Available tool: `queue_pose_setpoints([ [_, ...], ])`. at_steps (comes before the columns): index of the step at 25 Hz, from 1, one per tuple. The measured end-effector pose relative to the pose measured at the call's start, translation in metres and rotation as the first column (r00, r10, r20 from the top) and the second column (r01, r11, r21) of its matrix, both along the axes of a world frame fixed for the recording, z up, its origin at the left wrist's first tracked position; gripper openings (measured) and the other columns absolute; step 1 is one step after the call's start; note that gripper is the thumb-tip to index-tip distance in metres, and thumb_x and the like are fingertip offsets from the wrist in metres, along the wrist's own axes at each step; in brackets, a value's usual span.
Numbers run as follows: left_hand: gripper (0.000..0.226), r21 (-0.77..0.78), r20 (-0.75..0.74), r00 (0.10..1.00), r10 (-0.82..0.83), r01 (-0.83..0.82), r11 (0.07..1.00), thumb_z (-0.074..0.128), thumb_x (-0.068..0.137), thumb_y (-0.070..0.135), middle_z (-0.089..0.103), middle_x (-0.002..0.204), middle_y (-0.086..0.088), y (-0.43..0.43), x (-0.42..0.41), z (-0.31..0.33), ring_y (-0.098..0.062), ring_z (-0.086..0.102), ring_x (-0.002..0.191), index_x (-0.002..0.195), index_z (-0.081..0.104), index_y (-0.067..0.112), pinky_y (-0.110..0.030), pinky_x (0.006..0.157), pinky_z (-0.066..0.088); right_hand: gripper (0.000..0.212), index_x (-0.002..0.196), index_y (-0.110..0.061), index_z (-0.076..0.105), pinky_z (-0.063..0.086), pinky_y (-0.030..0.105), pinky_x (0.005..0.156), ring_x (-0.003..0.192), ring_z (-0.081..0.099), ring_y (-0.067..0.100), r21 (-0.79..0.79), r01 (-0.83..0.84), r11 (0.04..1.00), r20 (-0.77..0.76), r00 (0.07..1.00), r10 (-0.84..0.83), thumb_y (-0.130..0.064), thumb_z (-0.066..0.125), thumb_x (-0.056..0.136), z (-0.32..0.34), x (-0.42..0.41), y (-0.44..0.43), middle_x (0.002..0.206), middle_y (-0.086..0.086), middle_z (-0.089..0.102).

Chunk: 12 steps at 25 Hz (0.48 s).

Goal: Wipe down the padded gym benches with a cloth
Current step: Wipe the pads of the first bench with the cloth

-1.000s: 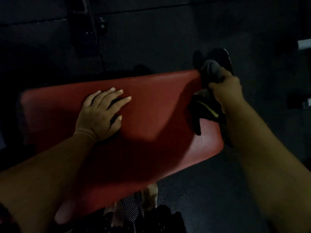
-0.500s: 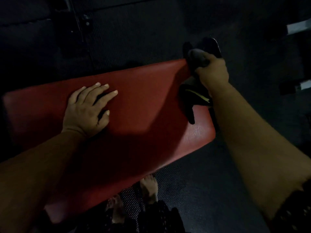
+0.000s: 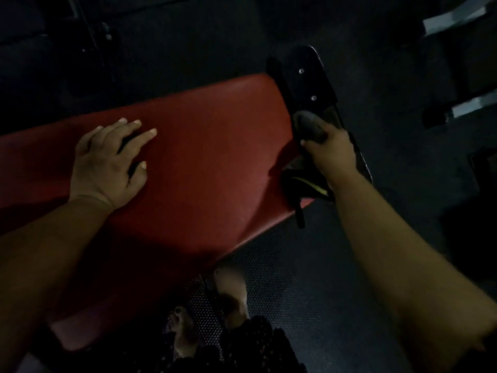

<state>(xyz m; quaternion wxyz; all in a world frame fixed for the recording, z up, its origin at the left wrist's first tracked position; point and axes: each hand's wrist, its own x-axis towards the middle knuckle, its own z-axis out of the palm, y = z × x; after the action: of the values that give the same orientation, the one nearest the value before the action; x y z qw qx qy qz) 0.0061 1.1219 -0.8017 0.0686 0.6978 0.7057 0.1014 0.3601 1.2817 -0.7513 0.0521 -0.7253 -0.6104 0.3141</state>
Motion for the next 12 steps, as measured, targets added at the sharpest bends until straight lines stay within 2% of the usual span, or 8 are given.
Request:
queue_pose_setpoints([
  [3,0.057,0.004,-0.035,0.999,-0.017,0.018,1.0,0.037,0.092,0.038,0.042,0.148,-0.014,-0.002,0.0,-0.001,-0.036,0.036,0.139,0.146,0.041,0.021,-0.04,0.112,0.011,0.06,0.142,-0.032,0.047,0.044,0.041,0.1,0.121,0.052,0.035,0.014,-0.119,0.993,0.109,0.987,0.117,-0.026,0.068,0.087,-0.002,-0.005,0.014,0.143,0.013,0.043],
  [6,0.05,-0.01,-0.031,0.994,-0.102,0.102,0.995,0.036,0.097,0.042,0.044,0.146,-0.012,-0.008,0.002,0.002,-0.037,0.037,0.138,0.143,0.044,0.026,-0.044,0.114,0.009,0.06,0.144,-0.029,0.045,0.043,0.041,0.097,0.119,0.052,0.037,0.007,-0.012,1.0,0.098,0.995,0.011,-0.019,0.063,0.088,0.007,0.016,-0.03,0.139,0.018,0.043],
  [9,0.041,0.036,0.042,0.981,-0.19,0.188,0.981,0.042,0.098,0.037,0.055,0.137,-0.01,-0.012,0.004,0.016,-0.034,0.05,0.129,0.134,0.055,0.023,-0.051,0.11,0.028,0.062,0.146,-0.032,0.041,0.044,0.042,0.097,0.12,0.05,0.037,0.064,0.051,0.997,0.125,0.99,-0.059,-0.018,0.062,0.09,0.015,0.028,-0.09,0.147,0.014,0.035],
  [10,0.041,0.074,0.072,0.982,-0.176,0.171,0.983,0.045,0.098,0.035,0.056,0.136,-0.01,-0.018,0.005,0.022,-0.033,0.051,0.128,0.133,0.057,0.02,-0.052,0.108,0.033,0.064,0.147,-0.035,0.039,0.044,0.043,0.097,0.121,0.049,0.037,0.09,0.05,0.995,0.145,0.987,-0.063,-0.018,0.062,0.09,0.015,0.029,-0.109,0.15,0.013,0.032],
  [12,0.044,0.096,0.119,0.988,-0.103,0.092,0.991,0.046,0.097,0.036,0.053,0.14,-0.011,-0.047,0.011,0.027,-0.032,0.048,0.131,0.135,0.056,0.016,-0.052,0.109,0.033,0.066,0.147,-0.04,0.036,0.043,0.043,0.099,0.123,0.048,0.036,0.111,0.07,0.991,0.152,0.985,-0.086,-0.019,0.062,0.09,0.014,0.027,-0.143,0.152,0.011,0.028],
])
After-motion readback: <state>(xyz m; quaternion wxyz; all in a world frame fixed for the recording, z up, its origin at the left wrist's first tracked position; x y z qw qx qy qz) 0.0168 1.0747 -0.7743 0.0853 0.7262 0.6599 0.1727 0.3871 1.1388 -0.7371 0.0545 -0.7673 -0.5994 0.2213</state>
